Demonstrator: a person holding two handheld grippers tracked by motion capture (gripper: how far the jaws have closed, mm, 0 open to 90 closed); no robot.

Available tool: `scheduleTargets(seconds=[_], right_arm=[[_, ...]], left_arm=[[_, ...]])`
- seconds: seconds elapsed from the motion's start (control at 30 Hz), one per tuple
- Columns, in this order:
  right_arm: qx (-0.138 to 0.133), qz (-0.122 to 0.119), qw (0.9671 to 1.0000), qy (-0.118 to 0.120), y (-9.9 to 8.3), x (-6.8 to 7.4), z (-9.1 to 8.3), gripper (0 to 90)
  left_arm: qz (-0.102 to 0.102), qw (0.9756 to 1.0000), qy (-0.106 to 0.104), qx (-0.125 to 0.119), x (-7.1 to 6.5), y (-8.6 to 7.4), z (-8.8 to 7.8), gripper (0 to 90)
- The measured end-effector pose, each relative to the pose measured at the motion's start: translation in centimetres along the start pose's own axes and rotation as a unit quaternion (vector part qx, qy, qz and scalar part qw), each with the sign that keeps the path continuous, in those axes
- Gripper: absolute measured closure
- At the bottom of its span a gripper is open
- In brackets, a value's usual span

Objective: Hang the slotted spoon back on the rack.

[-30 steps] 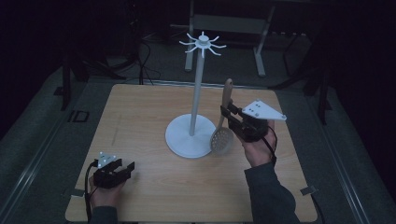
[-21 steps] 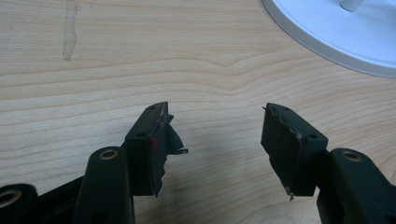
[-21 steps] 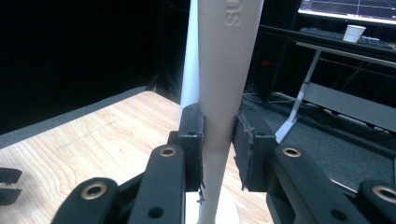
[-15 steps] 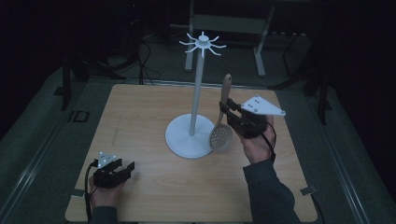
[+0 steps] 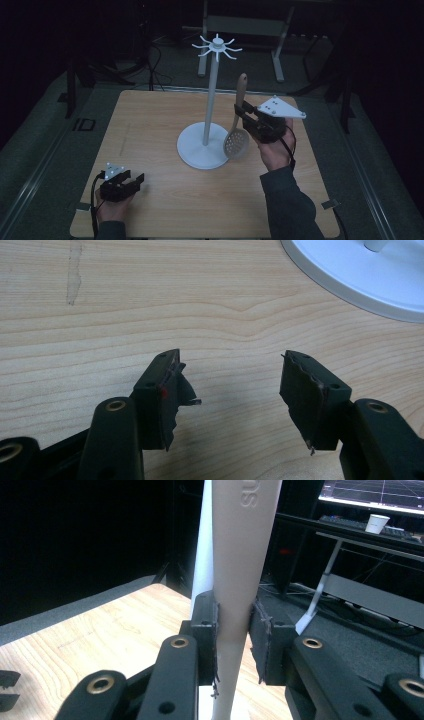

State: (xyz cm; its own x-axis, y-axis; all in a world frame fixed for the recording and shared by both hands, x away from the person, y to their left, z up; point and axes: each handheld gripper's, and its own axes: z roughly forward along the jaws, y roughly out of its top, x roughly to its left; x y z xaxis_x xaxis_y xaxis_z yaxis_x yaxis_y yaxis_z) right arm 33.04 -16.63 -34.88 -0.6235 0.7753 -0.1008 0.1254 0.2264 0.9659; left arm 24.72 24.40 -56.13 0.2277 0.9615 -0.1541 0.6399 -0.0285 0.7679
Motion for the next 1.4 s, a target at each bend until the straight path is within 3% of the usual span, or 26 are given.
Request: scheduleTargets(seconds=[1.4], right_arm=[[0.002,0.013,0.9999,-0.005,2.9,-0.5,2.1,73.7]], left_arm=[[-0.001,1.0000,-0.004,-0.006,0.1,0.1,-0.1,41.3]])
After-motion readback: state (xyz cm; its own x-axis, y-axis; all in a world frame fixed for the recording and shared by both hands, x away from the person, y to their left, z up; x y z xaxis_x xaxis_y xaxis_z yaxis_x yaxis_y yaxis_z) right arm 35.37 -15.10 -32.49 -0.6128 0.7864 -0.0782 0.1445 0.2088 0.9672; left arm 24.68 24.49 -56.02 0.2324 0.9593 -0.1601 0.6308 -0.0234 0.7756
